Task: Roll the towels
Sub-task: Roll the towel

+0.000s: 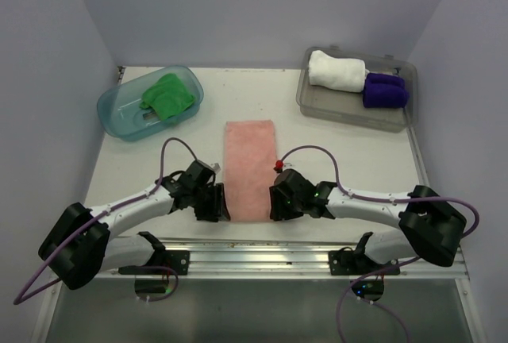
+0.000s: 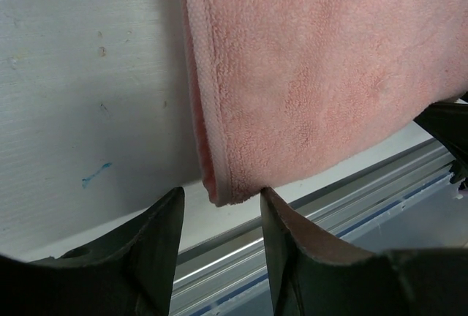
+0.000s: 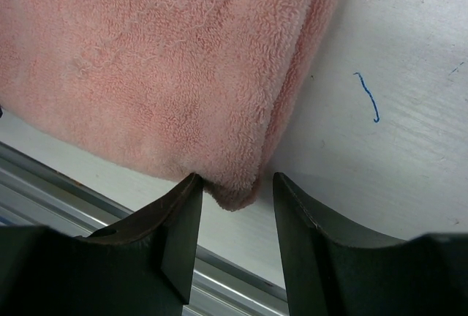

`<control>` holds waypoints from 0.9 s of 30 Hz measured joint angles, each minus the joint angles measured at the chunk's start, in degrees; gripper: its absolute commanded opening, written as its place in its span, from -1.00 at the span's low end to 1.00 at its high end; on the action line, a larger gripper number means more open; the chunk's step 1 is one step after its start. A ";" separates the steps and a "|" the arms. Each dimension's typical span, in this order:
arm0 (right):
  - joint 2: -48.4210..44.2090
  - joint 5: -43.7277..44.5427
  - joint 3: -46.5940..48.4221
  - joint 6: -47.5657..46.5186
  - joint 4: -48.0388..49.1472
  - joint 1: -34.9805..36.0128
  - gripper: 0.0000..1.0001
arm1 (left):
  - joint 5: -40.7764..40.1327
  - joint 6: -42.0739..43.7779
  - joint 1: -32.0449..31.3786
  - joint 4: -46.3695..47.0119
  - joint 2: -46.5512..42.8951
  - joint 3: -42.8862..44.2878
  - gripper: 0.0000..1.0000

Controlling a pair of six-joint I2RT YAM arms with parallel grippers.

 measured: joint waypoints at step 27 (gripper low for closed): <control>-4.24 0.50 -2.93 1.68 0.50 1.49 -1.00 | -0.26 -3.02 -0.76 0.42 -0.33 -0.74 -1.00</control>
